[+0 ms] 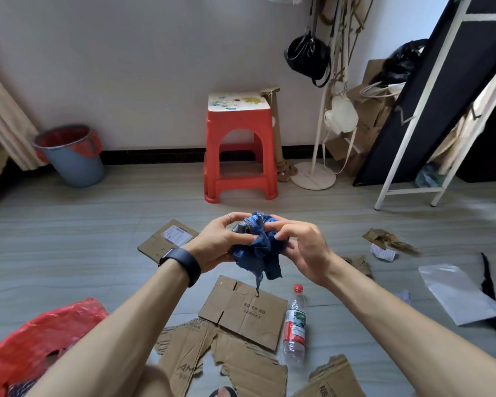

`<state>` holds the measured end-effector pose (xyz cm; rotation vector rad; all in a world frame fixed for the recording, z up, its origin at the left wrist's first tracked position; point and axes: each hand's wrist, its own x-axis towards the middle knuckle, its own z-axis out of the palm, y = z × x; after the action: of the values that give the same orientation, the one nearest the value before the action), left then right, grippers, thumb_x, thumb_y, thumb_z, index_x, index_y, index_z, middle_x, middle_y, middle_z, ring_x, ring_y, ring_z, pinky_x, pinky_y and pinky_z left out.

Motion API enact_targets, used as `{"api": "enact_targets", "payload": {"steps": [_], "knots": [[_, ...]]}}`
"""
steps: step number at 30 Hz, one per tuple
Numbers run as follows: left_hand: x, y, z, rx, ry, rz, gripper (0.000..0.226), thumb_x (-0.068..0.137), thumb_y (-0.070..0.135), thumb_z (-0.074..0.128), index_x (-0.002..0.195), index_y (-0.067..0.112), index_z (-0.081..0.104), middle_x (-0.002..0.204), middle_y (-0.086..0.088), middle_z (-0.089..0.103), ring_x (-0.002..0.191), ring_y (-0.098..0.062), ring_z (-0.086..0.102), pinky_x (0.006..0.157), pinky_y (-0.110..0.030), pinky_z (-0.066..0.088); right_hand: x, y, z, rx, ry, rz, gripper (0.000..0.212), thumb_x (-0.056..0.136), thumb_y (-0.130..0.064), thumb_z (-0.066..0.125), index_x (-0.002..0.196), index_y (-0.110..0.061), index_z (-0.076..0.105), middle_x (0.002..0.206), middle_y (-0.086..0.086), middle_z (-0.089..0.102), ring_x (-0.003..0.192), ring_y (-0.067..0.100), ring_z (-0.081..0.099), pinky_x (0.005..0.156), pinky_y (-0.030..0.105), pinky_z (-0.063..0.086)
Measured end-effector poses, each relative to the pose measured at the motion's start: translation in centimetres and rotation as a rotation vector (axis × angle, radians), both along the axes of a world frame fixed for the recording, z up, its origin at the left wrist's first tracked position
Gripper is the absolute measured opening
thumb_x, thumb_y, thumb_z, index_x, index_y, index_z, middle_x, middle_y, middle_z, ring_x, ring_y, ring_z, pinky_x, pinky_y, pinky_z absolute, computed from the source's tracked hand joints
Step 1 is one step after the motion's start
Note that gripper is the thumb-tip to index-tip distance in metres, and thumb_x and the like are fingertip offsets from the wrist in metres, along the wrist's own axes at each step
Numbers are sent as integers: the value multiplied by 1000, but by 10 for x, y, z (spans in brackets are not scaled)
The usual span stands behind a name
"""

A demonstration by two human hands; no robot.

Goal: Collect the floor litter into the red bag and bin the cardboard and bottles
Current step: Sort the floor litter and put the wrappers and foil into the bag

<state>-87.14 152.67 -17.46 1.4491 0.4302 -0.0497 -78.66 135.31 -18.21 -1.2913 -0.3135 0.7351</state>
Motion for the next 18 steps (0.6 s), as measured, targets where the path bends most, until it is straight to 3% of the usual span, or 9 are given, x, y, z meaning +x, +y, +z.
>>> {"api": "enact_targets", "payload": {"steps": [3, 5, 7, 10, 14, 16, 18], "knots": [[-1, 8, -3, 34, -61, 89, 45, 82, -12, 66, 114, 21, 65, 92, -12, 73, 80, -27, 69, 70, -38, 58, -10, 5, 3, -80, -48, 59, 48, 88, -10, 71, 129, -33, 61, 118, 6, 72, 107, 33, 70, 94, 49, 56], [-5, 15, -4, 60, -90, 127, 47, 81, -17, 62, 105, 23, 67, 82, -4, 73, 78, -23, 67, 70, -35, 58, -13, 14, -1, -84, -32, 85, 69, 89, -10, 72, 135, -52, 41, 116, 4, 74, 102, 29, 73, 89, 47, 58], [-10, 18, -4, 82, -116, 129, 47, 78, -20, 62, 101, 20, 67, 82, -3, 71, 81, -22, 66, 73, -36, 57, -13, 21, -6, -88, -46, 79, 66, 86, -1, 74, 136, -38, 51, 114, 15, 73, 98, 29, 73, 84, 41, 60], [-22, 23, 0, 94, -145, 154, 44, 75, -22, 58, 95, 15, 69, 92, -10, 71, 87, -25, 67, 73, -38, 58, -19, 36, -7, -105, -122, 32, 55, 78, 16, 70, 119, -20, 65, 105, 27, 71, 86, 32, 73, 76, 36, 60], [-47, 45, 9, -90, -89, 66, 41, 70, -3, 61, 103, 19, 72, 113, -15, 67, 95, -28, 67, 78, -38, 58, -36, 64, 0, -38, -39, -76, 50, 77, 27, 52, 103, -12, 70, 93, 18, 74, 72, 25, 71, 65, 31, 58], [-64, 59, 13, -177, -32, -17, 30, 76, 17, 71, 106, 22, 72, 118, -11, 64, 104, -28, 64, 92, -43, 55, -46, 78, 1, -10, 1, -96, 48, 78, 28, 48, 94, -10, 73, 90, 17, 75, 66, 24, 71, 58, 29, 57], [-80, 75, 12, -158, -26, -25, 22, 78, 23, 76, 100, 22, 69, 115, -11, 64, 105, -29, 63, 102, -50, 48, -59, 92, 1, 33, 75, -70, 45, 79, 30, 49, 89, -6, 74, 87, 19, 75, 66, 26, 72, 56, 28, 57]]}}
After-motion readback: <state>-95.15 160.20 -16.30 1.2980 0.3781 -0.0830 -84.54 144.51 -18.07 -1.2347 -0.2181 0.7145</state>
